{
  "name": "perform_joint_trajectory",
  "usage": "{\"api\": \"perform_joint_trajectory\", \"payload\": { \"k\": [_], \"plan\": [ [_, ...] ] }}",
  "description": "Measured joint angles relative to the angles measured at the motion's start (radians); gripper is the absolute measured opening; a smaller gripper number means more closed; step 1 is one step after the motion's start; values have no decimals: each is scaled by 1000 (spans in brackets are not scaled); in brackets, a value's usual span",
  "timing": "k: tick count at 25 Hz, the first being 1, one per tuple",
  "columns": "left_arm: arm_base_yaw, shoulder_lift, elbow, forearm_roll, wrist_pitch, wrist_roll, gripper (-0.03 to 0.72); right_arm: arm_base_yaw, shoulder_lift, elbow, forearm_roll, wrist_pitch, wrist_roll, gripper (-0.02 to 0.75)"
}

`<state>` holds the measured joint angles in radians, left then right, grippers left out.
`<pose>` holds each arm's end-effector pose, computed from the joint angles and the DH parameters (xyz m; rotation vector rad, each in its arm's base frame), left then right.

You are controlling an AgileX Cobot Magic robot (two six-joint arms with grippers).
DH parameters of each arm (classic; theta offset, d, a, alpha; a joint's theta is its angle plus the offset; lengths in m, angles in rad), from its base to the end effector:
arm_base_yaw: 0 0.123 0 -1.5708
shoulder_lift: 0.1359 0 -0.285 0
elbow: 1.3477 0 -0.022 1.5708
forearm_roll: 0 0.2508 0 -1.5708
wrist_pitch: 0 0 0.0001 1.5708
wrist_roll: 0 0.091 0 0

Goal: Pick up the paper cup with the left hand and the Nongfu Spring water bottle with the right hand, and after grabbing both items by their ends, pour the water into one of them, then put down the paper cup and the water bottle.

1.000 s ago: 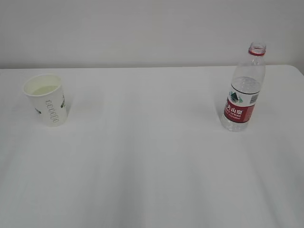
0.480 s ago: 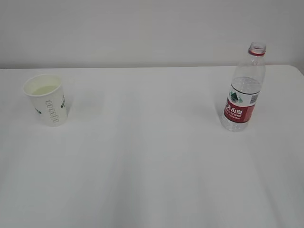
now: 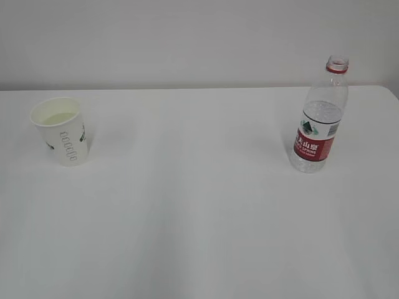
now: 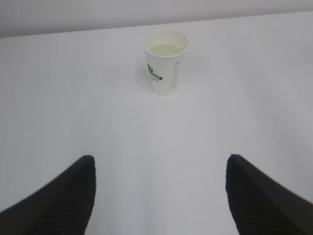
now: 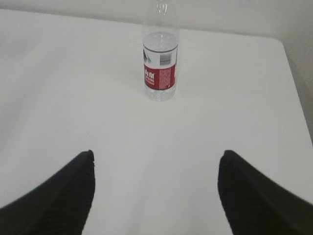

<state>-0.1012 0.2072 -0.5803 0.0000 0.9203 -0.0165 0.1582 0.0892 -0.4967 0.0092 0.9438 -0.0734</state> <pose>0.0279 -0.0028 0.3095 0.0860 2.0298 -0.0742 0.0141 0.0029 0.2855 -0.2327 2.0070 0.0647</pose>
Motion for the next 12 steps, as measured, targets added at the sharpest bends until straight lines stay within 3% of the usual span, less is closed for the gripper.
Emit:
{"api": "perform_joint_trajectory", "payload": {
  "k": [12],
  "plan": [
    [0, -18, 28, -25, 65, 17, 592, 0, 0, -13, 10, 122, 4, 593]
  ]
}}
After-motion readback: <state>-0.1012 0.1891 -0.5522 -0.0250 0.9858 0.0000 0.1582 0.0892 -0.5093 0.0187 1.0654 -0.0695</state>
